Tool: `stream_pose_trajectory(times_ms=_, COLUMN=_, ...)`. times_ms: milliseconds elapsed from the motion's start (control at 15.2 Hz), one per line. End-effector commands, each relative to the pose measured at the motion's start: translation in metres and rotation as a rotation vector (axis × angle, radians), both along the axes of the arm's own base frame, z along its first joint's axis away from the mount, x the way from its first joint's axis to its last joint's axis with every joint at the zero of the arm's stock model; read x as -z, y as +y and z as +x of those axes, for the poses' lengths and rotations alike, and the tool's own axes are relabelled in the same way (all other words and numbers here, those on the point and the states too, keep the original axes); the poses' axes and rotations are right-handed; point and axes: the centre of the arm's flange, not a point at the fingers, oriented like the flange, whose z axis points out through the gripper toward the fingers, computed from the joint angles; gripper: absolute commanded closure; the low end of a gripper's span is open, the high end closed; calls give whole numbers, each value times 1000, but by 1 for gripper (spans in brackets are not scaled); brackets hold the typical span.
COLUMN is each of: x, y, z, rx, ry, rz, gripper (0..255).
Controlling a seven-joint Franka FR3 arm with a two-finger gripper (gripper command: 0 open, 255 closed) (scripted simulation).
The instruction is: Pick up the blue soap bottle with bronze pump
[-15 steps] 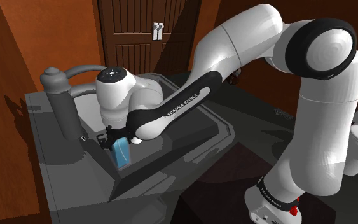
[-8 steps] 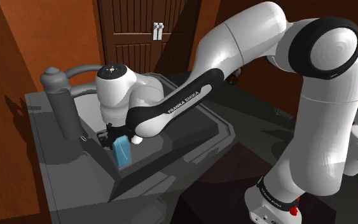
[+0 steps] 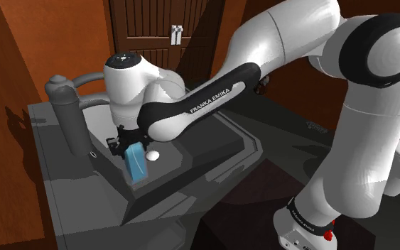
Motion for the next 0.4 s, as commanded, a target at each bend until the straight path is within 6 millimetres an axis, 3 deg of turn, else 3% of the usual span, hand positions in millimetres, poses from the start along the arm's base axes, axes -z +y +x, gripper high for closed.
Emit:
stream_pose_trajectory(times_ms=0, x=-11, y=0, z=1, rx=0, ry=0, rz=0, gripper=255)
stream_pose_trajectory(times_ms=330, x=-27, y=0, z=1, rx=0, ry=0, rz=0, gripper=255)
